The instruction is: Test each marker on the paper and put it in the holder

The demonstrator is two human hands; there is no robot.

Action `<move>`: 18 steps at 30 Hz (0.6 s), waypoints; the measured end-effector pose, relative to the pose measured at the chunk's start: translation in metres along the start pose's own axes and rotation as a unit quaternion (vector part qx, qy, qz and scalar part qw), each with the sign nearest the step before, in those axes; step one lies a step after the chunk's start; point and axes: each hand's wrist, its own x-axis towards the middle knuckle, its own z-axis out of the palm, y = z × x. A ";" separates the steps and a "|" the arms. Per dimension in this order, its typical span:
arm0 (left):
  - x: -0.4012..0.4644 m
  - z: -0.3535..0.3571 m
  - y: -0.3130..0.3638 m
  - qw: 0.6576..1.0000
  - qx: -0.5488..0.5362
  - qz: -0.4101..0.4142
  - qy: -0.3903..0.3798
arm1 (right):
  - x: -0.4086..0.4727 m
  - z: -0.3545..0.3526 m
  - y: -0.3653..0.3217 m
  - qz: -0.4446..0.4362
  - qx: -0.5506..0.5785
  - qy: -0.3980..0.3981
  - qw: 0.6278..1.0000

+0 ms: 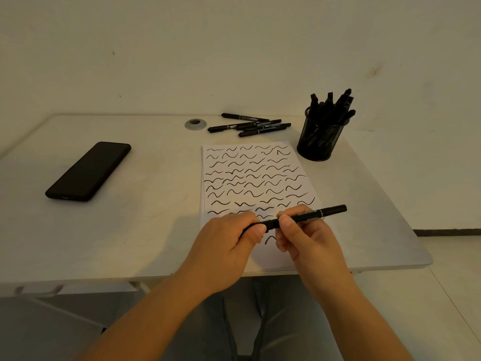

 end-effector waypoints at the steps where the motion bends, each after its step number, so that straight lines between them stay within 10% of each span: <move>1: 0.000 0.000 0.000 1.000 -0.018 -0.006 -0.002 | 0.000 0.000 0.000 -0.004 -0.002 -0.006 1.000; 18: 0.019 0.001 -0.002 0.993 -0.093 -0.074 0.024 | 0.017 0.001 -0.003 -0.005 -0.146 0.074 0.987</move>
